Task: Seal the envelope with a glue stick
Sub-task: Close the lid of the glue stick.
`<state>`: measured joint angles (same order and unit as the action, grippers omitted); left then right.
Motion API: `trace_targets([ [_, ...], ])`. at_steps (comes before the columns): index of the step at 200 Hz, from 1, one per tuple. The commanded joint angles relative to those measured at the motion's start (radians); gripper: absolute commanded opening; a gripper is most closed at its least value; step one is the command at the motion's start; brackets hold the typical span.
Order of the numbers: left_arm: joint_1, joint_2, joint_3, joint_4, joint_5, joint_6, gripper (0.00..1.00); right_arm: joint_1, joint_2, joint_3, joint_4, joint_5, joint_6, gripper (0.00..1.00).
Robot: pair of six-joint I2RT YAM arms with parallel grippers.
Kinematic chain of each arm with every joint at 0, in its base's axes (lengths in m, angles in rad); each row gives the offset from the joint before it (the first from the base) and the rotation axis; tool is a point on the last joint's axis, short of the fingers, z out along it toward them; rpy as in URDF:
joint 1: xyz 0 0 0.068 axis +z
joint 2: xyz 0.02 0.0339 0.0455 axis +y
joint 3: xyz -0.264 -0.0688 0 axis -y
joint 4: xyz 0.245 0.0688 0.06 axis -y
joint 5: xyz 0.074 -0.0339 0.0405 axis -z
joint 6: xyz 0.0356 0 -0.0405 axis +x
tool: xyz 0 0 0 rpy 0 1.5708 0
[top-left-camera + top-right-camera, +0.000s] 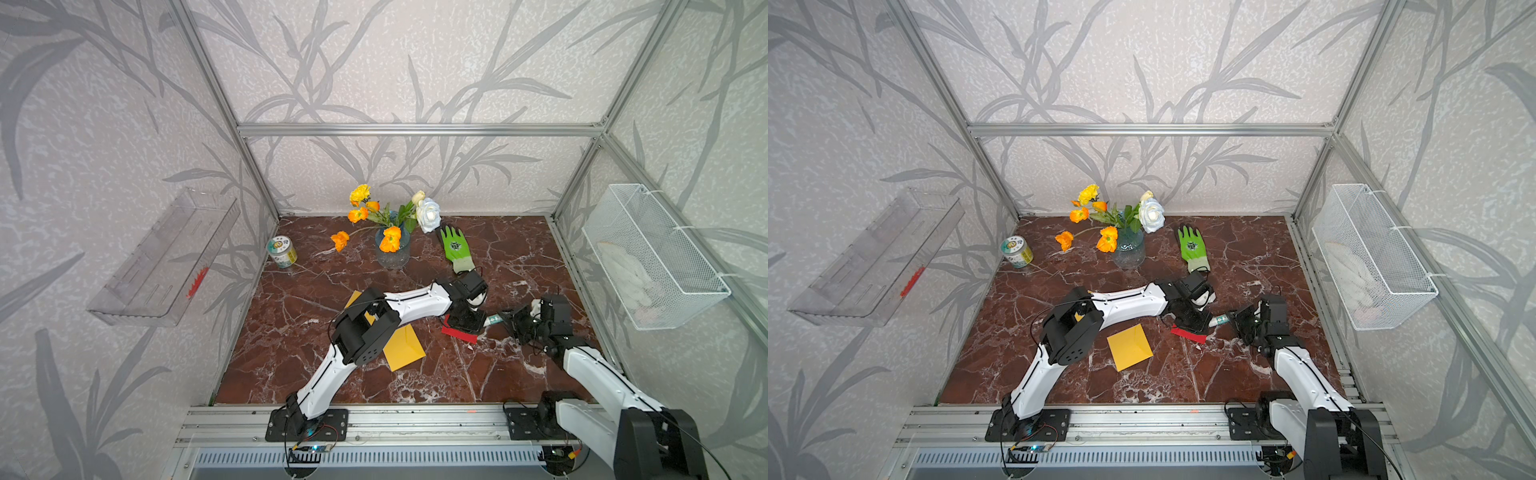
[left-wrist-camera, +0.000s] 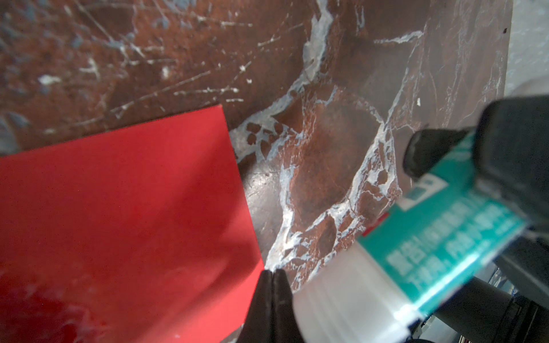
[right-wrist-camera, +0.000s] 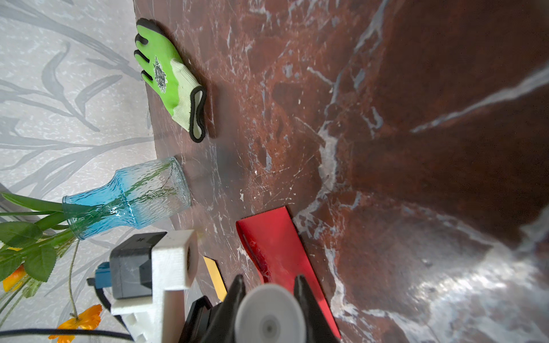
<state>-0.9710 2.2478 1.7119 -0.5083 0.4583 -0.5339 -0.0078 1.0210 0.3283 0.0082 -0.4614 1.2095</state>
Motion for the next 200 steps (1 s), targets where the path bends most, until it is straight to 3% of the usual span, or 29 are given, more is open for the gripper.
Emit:
trace_targets([
  [1,0.002,-0.021,-0.005,0.017,0.0,0.009,0.04,-0.003,0.011,-0.007,0.031,-0.035,0.014,0.0],
  [38,0.002,-0.011,0.025,0.024,0.006,0.003,0.07,0.0,0.047,0.008,0.025,-0.083,-0.02,0.0],
  [115,-0.008,0.036,0.129,-0.036,0.036,0.021,0.07,0.006,0.016,0.039,-0.014,-0.062,-0.037,0.0],
  [143,-0.002,0.02,0.108,-0.067,0.025,0.043,0.12,0.004,-0.026,0.058,-0.064,-0.004,-0.061,0.0],
  [175,0.017,-0.007,0.084,-0.103,0.017,0.065,0.24,0.002,-0.048,0.103,-0.149,0.044,-0.137,0.0],
  [200,0.034,-0.034,0.078,-0.147,0.0,0.086,0.27,0.002,-0.037,0.157,-0.241,0.095,-0.269,0.0],
])
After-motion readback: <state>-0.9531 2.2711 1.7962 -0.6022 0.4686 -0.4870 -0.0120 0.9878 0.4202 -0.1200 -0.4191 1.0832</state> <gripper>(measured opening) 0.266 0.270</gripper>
